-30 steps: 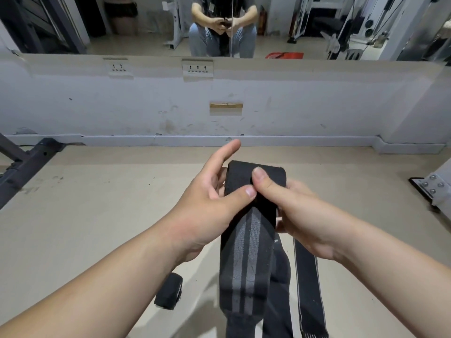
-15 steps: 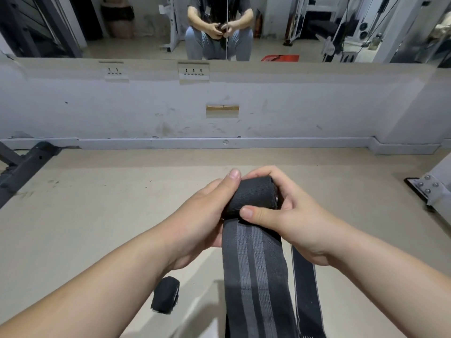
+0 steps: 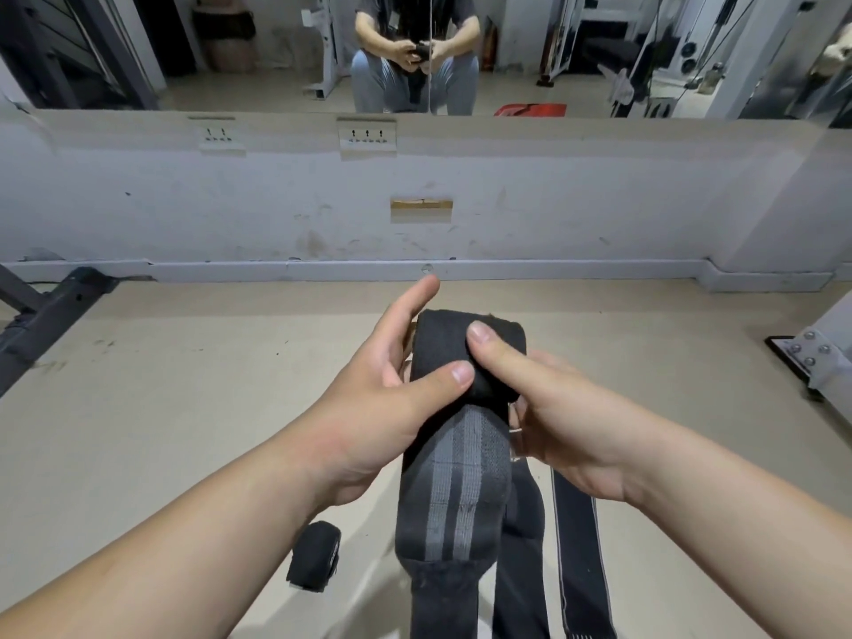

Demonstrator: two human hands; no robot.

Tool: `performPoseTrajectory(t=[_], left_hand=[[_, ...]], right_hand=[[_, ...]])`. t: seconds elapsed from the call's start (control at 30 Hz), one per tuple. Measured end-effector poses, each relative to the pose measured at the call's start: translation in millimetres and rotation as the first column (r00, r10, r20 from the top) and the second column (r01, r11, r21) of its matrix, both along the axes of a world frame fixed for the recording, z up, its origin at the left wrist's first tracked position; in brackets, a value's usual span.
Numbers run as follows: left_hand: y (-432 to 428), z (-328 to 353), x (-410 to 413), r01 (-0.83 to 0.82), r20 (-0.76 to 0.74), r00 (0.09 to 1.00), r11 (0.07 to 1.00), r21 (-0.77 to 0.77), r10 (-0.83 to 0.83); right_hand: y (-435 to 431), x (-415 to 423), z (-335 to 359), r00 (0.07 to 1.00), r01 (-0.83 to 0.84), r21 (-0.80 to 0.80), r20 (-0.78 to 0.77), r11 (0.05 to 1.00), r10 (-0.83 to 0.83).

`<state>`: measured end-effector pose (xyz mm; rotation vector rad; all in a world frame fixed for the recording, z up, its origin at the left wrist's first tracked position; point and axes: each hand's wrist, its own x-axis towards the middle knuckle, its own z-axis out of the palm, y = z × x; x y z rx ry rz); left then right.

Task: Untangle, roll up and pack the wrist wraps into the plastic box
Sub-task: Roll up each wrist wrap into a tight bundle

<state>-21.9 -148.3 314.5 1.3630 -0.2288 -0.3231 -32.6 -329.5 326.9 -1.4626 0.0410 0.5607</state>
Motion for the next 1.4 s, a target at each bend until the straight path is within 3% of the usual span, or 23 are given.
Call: performPoseTrajectory(t=[0.17,0.27,0.37,0.47,0.6,0.77,0.97,1.1,1.33,1.4], left_hand=[[4.3,-0.1,4.9,0.062,-0.221,0.972,0.994,-0.089,-0.080],[2.6,0.5,2.1,0.135,-0.326,0.931,0.985,-0.109,-0.164],[-0.5,5.6,0.7,0.199,-0.343,0.921,0.980,0.006,-0.185],[-1.3,6.8,0.9,0.141,-0.297,0.950,0.981,0.136,-0.095],[-2.0,7.2,0.0,-0.010,-0.241,0.970,0.996,0.090,0.032],[-3.6,2.7,-0.6,-0.088,-0.161,0.981,0.986,0.142,0.111],[-5.1,0.0,-2.9,-0.118,-0.026,0.992,0.988,0.095,0.121],[-4.4,0.7,-3.6,-0.072,0.027,0.997,0.987,0.141,0.069],[-2.1,-1.6,4.9,-0.146,-0.058,0.986,0.982,0.123,0.154],[-0.6,-2.8,6.1,-0.102,-0.121,0.986,0.986,0.135,0.119]], right_hand=[[-1.3,-1.1,-4.2,0.991,0.093,0.151,0.081,0.984,-0.106],[-2.3,-1.0,-4.7,0.987,0.085,0.157,0.125,0.984,-0.105],[-3.2,-0.9,-8.2,0.984,0.085,0.127,0.143,0.988,-0.103],[-3.3,-2.1,-9.9,0.985,0.093,0.090,0.140,0.992,-0.105],[-2.8,1.2,-6.1,0.980,0.185,0.124,0.051,0.975,-0.192],[-0.4,5.6,-3.7,0.993,0.084,0.265,-0.101,0.961,-0.059],[-6.0,2.6,-3.6,0.983,0.075,0.085,-0.171,0.993,-0.060],[-7.4,1.7,-0.7,0.986,0.108,0.113,-0.135,0.988,-0.092],[-13.1,3.6,-1.6,0.987,0.130,0.078,-0.103,0.988,-0.122],[-14.1,3.3,-1.3,0.993,0.106,0.053,-0.064,0.993,-0.103]])
